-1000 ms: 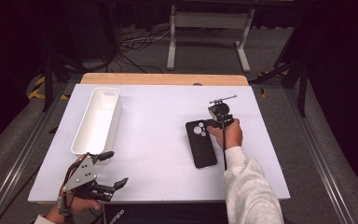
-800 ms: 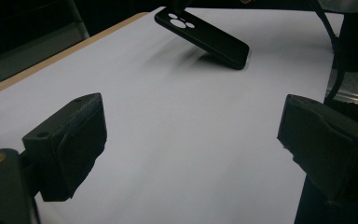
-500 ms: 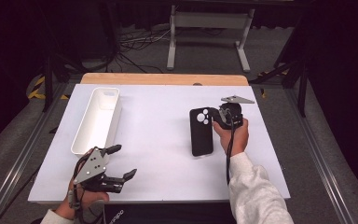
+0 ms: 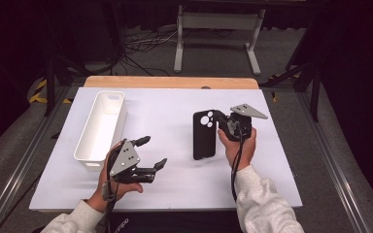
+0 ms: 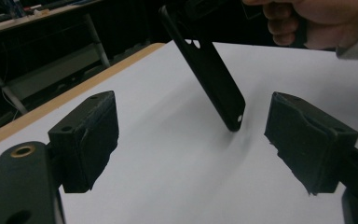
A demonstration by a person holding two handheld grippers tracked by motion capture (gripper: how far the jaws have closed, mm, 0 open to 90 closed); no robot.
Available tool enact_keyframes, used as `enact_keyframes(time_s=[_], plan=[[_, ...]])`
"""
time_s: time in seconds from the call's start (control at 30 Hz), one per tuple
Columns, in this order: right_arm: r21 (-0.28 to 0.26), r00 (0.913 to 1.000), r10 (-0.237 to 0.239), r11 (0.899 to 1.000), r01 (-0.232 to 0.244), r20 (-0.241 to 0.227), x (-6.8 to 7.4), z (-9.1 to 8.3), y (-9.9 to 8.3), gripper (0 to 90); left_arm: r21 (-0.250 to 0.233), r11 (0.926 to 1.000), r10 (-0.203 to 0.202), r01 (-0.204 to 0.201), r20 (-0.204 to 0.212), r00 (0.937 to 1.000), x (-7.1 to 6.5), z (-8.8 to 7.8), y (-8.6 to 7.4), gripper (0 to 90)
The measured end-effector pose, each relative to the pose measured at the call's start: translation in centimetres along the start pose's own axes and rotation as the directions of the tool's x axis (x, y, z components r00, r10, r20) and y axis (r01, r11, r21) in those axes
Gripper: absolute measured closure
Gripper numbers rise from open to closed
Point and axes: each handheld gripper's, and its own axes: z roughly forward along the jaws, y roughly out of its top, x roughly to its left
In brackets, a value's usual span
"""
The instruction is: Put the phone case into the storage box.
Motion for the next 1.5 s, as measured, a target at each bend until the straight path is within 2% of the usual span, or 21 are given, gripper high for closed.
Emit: enact_keyframes(time_s=[0.1,0.2,0.27,0.33,0.37,0.57,0.7,0.77,0.9,1.0,1.2,1.3,1.33,1.37,1.5], plan=[[-0.01,0.9997,-0.023,1.0,0.023,-0.006,0.9,0.0,-0.1,86.9,-0.022,0.9992,-0.034,0.034,0.006,0.9994,-0.2,1.2,0.6,19.7],[-0.024,0.9988,-0.046,0.999,0.046,-0.018,1.9,-0.1,-0.3,86.9,-0.032,0.9989,-0.034,0.034,0.0,0.9994,-0.4,1.9,1.3,19.9],[-0.032,0.9979,-0.061,0.998,0.06,-0.024,2.6,-0.2,-0.4,86.9,-0.041,0.9983,-0.042,0.042,0.006,0.9991,-0.2,2.3,1.7,20.5],[-0.036,0.9973,-0.062,0.998,0.06,-0.039,3.1,-0.1,-0.6,86.9,-0.044,0.998,-0.047,0.046,-0.013,0.9988,-0.1,2.7,2.1,20.5],[-0.035,0.9972,-0.061,0.998,0.059,-0.044,3.3,0.0,-0.7,86.9,-0.039,0.9977,-0.056,0.055,-0.004,0.9985,0.1,2.9,2.2,20.5],[-0.054,0.9945,-0.098,0.994,0.095,-0.039,4.5,-0.1,-1.0,86.8,-0.038,0.9951,-0.093,0.092,-0.033,0.9952,0.9,3.5,2.6,21.8],[-0.074,0.9921,-0.12,0.99,0.117,-0.036,5.4,-0.2,-1.2,86.8,-0.035,0.9937,-0.108,0.106,-0.035,0.9936,1.4,3.7,2.6,27.9],[-0.087,0.9907,-0.13,0.988,0.126,-0.043,6.0,-0.3,-1.4,86.9,-0.025,0.9929,-0.117,0.116,-0.026,0.9928,1.5,3.8,2.5,35.9],[-0.1,0.9885,-0.14,0.986,0.134,-0.057,6.6,-0.3,-1.6,86.8,-0.013,0.9929,-0.118,0.118,-0.039,0.9922,1.5,4.1,2.4,44.5],[-0.114,0.9871,-0.153,0.983,0.147,-0.047,7.0,-0.3,-1.8,86.8,-0.005,0.9927,-0.121,0.12,-0.049,0.9915,1.6,4.1,2.2,52.5],[-0.129,0.986,-0.162,0.979,0.155,-0.041,7.0,-0.6,-2.1,86.8,0.02,0.9908,-0.133,0.134,-0.054,0.9897,1.7,4.5,1.6,61.1],[-0.136,0.9847,-0.17,0.977,0.163,-0.038,7.0,-0.6,-2.3,86.7,0.016,0.9908,-0.133,0.134,-0.057,0.9895,1.8,4.5,1.5,66.4],[-0.134,0.9843,-0.171,0.977,0.164,-0.045,7.1,-0.6,-2.4,86.7,0.021,0.9901,-0.138,0.139,-0.049,0.9892,1.8,4.5,1.5,66.7],[-0.132,0.9836,-0.174,0.977,0.167,-0.046,7.2,-0.5,-2.6,86.7,0.027,0.9906,-0.132,0.134,-0.059,0.9894,1.7,4.6,1.4,67.1],[-0.147,0.9764,-0.213,0.968,0.206,-0.036,7.5,-0.6,-2.7,86.5,0.029,0.9898,-0.138,0.139,-0.057,0.9889,1.9,4.6,1.4,70.9]])
